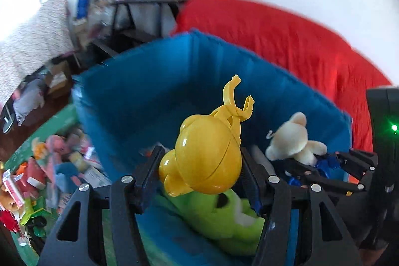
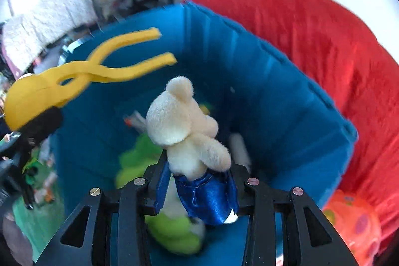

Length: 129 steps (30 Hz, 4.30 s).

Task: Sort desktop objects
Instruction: 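Carry the yellow clamp and white bear into the blue bin and release, then return both tools from the bin to the table, then grasp a white-purple medicine box with the left tool while the right grasps a green-white box, then carry both medicine boxes over the blue bin and open both tools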

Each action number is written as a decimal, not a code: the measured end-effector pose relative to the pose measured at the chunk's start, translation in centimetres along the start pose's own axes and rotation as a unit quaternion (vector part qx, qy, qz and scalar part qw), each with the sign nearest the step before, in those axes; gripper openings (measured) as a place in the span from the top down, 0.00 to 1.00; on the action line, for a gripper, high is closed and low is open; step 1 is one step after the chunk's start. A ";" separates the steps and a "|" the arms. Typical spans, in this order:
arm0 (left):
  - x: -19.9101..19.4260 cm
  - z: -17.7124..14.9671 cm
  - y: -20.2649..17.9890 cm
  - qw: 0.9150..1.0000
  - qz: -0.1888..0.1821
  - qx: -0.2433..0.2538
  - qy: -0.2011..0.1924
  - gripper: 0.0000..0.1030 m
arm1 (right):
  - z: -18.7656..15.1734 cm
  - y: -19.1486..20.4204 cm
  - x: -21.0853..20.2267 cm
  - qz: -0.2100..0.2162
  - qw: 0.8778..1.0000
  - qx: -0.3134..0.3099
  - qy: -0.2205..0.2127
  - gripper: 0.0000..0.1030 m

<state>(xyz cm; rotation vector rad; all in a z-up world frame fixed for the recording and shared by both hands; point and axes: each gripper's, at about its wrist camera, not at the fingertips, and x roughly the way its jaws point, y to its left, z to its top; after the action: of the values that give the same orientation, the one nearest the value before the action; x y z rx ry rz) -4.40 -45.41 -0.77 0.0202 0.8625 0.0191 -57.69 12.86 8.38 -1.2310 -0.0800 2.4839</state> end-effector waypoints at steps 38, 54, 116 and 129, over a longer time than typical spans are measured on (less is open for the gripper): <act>-18.2 -12.5 21.4 0.983 0.099 -0.081 -0.132 0.25 | -7.6 12.8 -8.8 0.009 0.994 -0.037 -0.103 0.01; -17.5 -24.5 49.7 0.941 0.250 -0.225 -0.044 0.25 | -6.4 32.4 -2.5 0.024 0.998 -0.049 -0.036 0.00; -8.1 -19.7 35.3 0.994 0.073 -0.083 -0.020 0.73 | -7.3 37.8 5.6 -0.064 0.988 0.117 0.073 0.65; -18.6 -20.7 21.4 0.992 -0.008 -0.004 -0.126 0.73 | -12.5 36.2 -13.1 -0.181 0.966 0.178 -0.039 0.65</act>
<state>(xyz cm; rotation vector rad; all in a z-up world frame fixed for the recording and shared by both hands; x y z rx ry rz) -32.42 -24.23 0.40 0.0080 0.6096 0.0042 -51.49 -26.81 2.98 -0.8784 0.1089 2.1118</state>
